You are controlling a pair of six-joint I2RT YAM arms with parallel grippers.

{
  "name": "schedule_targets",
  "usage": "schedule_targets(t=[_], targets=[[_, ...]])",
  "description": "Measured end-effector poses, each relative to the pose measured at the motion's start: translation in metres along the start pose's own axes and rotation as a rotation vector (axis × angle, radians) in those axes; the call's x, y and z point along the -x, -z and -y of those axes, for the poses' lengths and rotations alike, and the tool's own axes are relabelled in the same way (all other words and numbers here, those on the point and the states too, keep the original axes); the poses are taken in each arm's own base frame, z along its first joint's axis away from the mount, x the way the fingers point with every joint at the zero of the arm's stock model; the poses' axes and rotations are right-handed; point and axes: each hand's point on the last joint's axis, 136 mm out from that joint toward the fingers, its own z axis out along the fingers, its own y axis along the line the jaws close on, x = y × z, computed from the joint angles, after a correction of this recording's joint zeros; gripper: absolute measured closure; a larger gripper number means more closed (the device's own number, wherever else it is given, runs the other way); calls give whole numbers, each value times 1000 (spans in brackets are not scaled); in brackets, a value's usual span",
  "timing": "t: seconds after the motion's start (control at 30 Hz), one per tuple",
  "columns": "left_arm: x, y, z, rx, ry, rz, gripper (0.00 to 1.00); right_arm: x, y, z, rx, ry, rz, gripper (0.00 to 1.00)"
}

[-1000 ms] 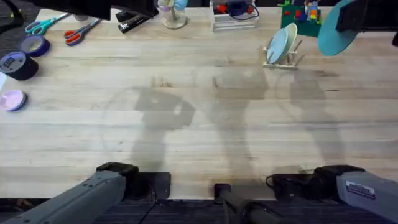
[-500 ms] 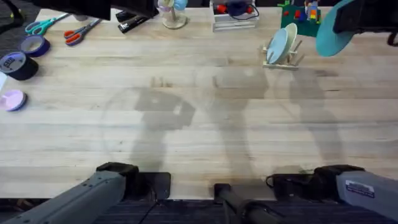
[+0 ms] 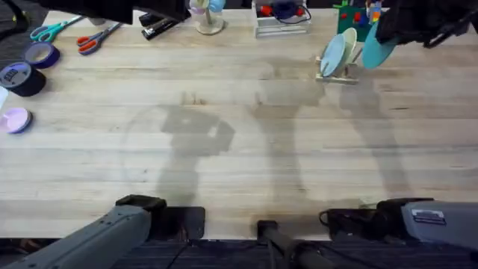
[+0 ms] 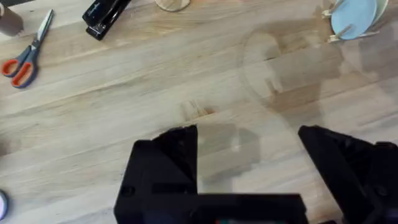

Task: Pick up the plates from the table one by one and place each into a slot on the dish rack.

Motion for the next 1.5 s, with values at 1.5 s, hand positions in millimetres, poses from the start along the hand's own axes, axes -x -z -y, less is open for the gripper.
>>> schedule_targets(t=[1.5], targets=[[-1, 0, 0, 0, 1, -4, 6, 24, -55, 9, -63, -29, 4, 970]])
